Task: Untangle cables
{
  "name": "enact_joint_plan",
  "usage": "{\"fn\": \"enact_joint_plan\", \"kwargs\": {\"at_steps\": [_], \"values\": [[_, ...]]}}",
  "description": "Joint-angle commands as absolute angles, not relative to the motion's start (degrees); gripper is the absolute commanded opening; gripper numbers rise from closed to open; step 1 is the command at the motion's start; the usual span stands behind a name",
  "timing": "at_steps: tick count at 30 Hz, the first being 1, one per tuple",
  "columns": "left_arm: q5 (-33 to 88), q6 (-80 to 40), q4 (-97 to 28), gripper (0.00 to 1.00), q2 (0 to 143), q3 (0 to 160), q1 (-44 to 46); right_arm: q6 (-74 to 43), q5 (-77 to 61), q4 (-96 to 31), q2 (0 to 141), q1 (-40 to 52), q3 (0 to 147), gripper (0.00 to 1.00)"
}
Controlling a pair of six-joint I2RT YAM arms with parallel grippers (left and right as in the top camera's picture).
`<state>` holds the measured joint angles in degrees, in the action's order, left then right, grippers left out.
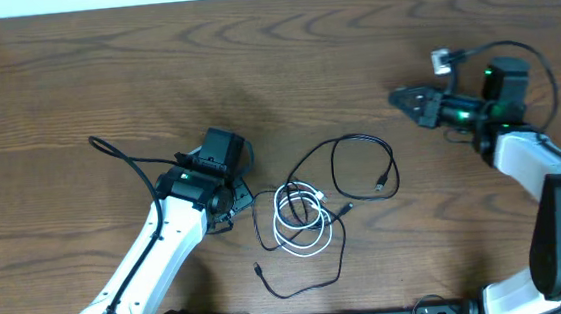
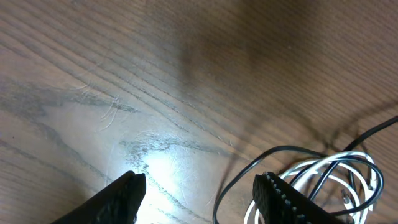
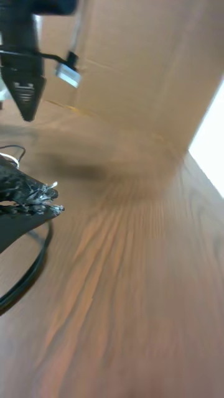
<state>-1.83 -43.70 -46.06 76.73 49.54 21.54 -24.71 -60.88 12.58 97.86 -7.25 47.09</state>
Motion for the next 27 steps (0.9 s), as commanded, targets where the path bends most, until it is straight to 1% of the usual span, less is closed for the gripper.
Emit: {"fn": "enact_joint_plan", "kwargs": {"at_steps": [1,5,7,10,15,17,18,21,27], "values": [[-2.15,-44.25,-45.98,0.61,76.95,50.85,21.52,-22.83,-60.16,6.17,97.82,-6.98,47.13,0.04],[-2.15,-44.25,-45.21,0.61,76.95,50.85,21.52,-9.1,-59.72,-8.75,97.82,-3.57,47.11,0.15],[-2.15,-44.25,-45.15,0.61,76.95,50.85,21.52,-3.99,-56.86,-15.99,97.82,-1.06,47.13,0.19],[-2.15,-44.25,-45.15,0.61,76.95,50.85,21.52,-1.56,-52.27,-22.39,97.82,3.4,47.11,0.21],[-2.15,-44.25,-45.08,0.61,76.95,50.85,21.52,-1.63,-50.89,-25.63,97.82,11.55,47.11,0.23],[-2.15,-44.25,-45.08,0.61,76.95,50.85,21.52,-2.13,-50.85,-25.87,97.84,14.2,47.11,0.27],[-2.15,-44.25,-45.1,0.61,76.95,50.85,21.52,-3.46,-50.46,-25.93,97.84,15.44,47.11,0.31],[-2.15,-44.25,-45.12,0.61,76.95,50.85,21.52,-9.91,-48.07,-25.96,97.84,19.81,47.11,0.36],[-2.15,-44.25,-45.12,0.61,76.95,50.85,21.52,-16.08,-43.46,-25.02,97.84,23.92,47.11,0.38]]}}
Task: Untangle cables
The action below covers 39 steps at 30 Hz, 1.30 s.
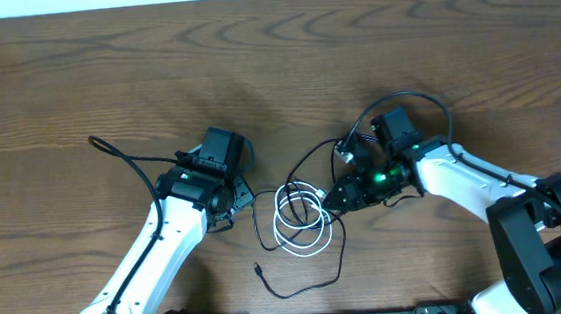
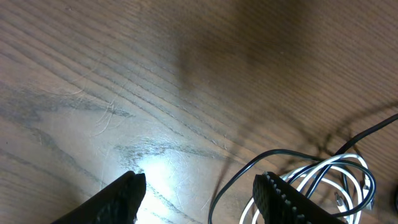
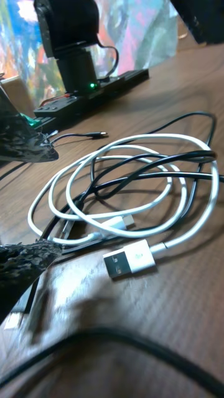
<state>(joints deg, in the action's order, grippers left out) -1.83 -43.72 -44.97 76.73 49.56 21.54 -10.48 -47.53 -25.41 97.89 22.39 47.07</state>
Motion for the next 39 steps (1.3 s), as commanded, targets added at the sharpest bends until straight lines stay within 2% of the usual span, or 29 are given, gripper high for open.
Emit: {"fn": "enact_joint_plan", "kwargs": {"at_steps": [1,17,36,39], "values": [[-2.13,-44.25,-45.12,0.61,76.95,50.85,21.52,-17.58,-41.74,-24.86,97.84,24.53,47.09,0.38],[-1.96,-44.25,-45.17,0.61,76.95,50.85,21.52,-24.4,-27.31,-19.62,97.86,32.16,47.07,0.4],[-1.96,-44.25,-45.82,0.61,76.95,50.85,21.52,-27.66,-24.34,-17.43,98.76,37.01,47.03,0.22],[-1.96,-44.23,-45.82,0.61,76.95,50.85,21.52,-28.08,-24.34,-17.32,99.63,37.36,47.03,0.14]]}}
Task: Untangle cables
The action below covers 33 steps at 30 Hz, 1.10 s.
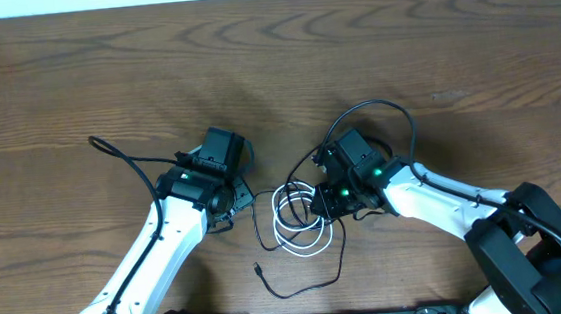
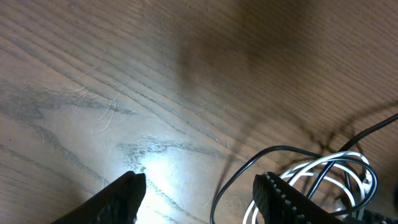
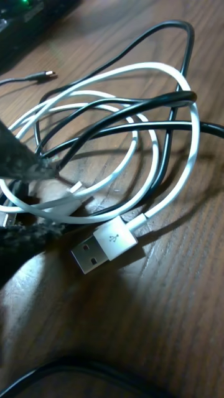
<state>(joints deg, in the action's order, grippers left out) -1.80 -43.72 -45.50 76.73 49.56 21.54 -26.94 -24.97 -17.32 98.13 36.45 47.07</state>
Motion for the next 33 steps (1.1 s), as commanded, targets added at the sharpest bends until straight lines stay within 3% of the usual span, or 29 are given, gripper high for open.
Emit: {"fn": "enact_joint_plan", "kwargs": {"at_steps": [1,3,14,26,33], "values": [[-1.96,-44.23,-45.82,0.61,76.95,50.85,21.52,-28.27,-24.34,-17.32,99.85,37.45,47.03,0.11],[-1.96,-44.23,-45.87,0.61,76.95,50.85,21.52,-28.27,-24.34,-17.3,100.09,37.5,47.03,0.01],[-1.93,-44.23,-46.46,0.61,76.95,50.85,21.52,-21.52,-31.16,-16.93,95.57,33.63,48.73,0.01],[-1.96,-44.25,-46.44,0.61,76.95,50.85,21.52,-18.26,-43.9,-7.2,71.72,14.39,54.74,0.01],[-1.96,-44.23,-46.41,0.61,76.95,50.85,21.52,-18.13,-41.98,-10.07,65.8,10.35,54.74,0.02]]}}
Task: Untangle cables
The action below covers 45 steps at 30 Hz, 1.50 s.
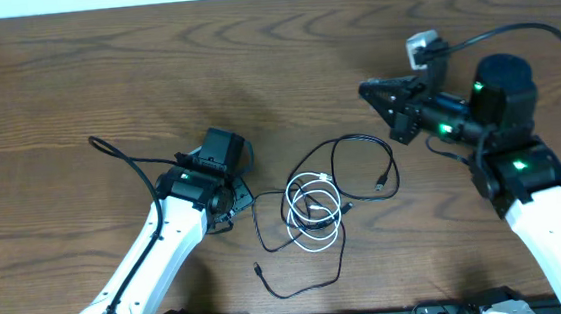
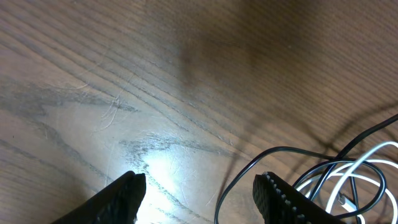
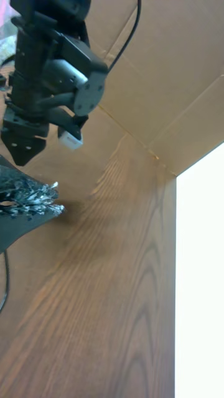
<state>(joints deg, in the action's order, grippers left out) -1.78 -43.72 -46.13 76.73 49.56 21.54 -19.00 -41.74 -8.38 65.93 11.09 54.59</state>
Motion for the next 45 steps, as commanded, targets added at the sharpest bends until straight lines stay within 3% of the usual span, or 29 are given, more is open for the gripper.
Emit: {"fn": "enact_joint_plan", "kwargs": {"at_steps": [1,5,12,30,39,45], "values": [[-1.96,-44.25,-46.41,0.61,76.95,50.85,21.52,-18.13,-41.23,-12.03,66.06,10.39,54.7,0.03],[-1.96,-44.25,-46.44,0.61,76.95,50.85,21.52,-18.13,-38.19,-24.75,70.7,11.66,54.63,0.13],[-1.93,-44.25,-46.44,0.61,76.95,50.85,21.52,-18.13,-37.01,-35.31,82.43,14.41,54.63,0.18],[-1.93,-44.25,-46.44,0.61,76.95,50.85,21.52,-14.5,-44.42,-35.55,107.44,18.46,54.61,0.25],[-1.93,-44.25,-46.44,0.61,76.95,50.85,21.52,-15.77,-48.38,-29.61,111.72,19.84,54.61,0.22],[-1.93,-44.25,-46.46,0.61,76.95,50.85,21.52,-17.34,-48.42,-24.86,112.03,21.56,54.61,0.07]]}}
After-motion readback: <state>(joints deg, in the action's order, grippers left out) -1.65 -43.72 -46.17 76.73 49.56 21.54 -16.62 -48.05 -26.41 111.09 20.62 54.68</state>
